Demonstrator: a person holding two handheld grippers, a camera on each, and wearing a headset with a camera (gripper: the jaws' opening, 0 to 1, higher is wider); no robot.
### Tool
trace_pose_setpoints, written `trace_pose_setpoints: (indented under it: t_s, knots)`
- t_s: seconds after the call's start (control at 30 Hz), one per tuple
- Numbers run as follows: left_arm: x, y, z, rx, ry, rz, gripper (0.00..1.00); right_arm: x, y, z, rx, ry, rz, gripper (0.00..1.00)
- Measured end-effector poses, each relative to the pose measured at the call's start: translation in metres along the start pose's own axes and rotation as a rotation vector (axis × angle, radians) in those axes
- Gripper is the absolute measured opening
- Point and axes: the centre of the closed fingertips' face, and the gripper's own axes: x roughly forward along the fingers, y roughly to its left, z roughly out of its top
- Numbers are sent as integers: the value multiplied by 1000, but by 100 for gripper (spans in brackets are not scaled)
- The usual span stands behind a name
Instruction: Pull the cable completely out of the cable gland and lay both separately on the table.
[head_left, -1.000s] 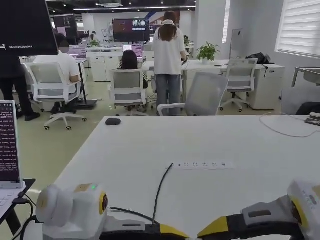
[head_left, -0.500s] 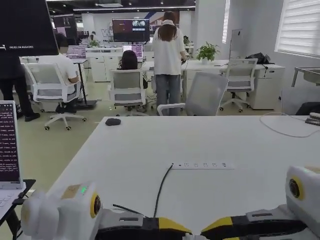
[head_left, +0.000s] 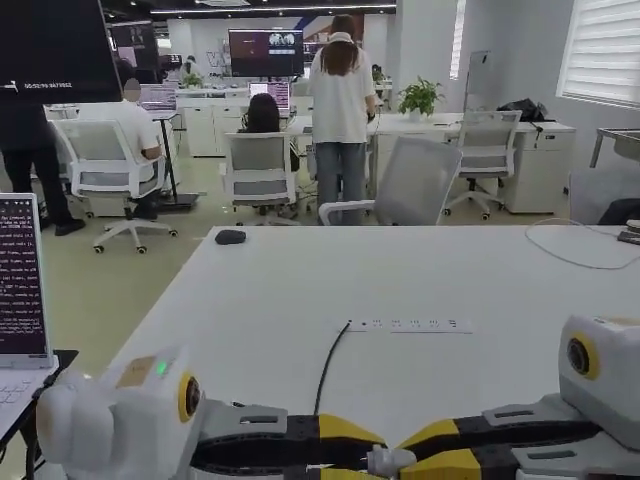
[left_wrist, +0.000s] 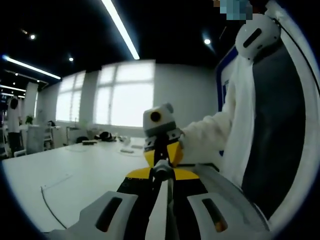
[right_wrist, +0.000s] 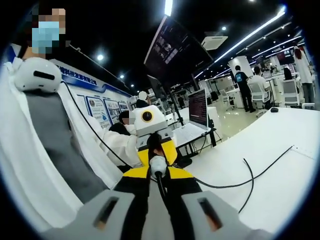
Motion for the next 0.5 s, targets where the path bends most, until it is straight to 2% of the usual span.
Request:
trace_pose_setpoints:
  t_s: [0.1, 0.13, 0.17, 0.2, 0.23, 0.3, 0.37, 0.4, 0.43, 0.5]
  knots:
    - [0, -2, -5, -28, 37, -11, 14, 1, 0, -3, 1, 27, 3, 10]
    - [-1, -1, -5, -33, 33, -6, 14, 1, 0, -4, -3, 27, 2, 10]
    - [-2, 0, -4, -45, 22, -5, 14, 2, 2, -3, -26, 18, -3, 10]
    - [-2, 0, -3, -83, 10, -2, 14, 4, 1, -1, -69, 3, -11, 9]
    - [-2, 1, -3, -78, 11, -4, 13, 2, 1, -2, -75, 15, -15, 9]
    - [-1, 2, -7, -89, 29, 5, 13, 2, -2, -5, -77, 34, -27, 8]
    - [-1, 1, -14, -127, 53, 6, 13, 2, -3, -11, -125, 60, -38, 8]
    - [-1, 2, -12, -134, 39, 1, 12, 2, -2, -10, -122, 53, -40, 8]
    - [-1, 2, -10, -169, 20, -4, 12, 3, -2, -8, -133, 34, -40, 8]
    - [-2, 3, -11, -188, 14, -6, 12, 2, -1, -9, -134, 32, -39, 7]
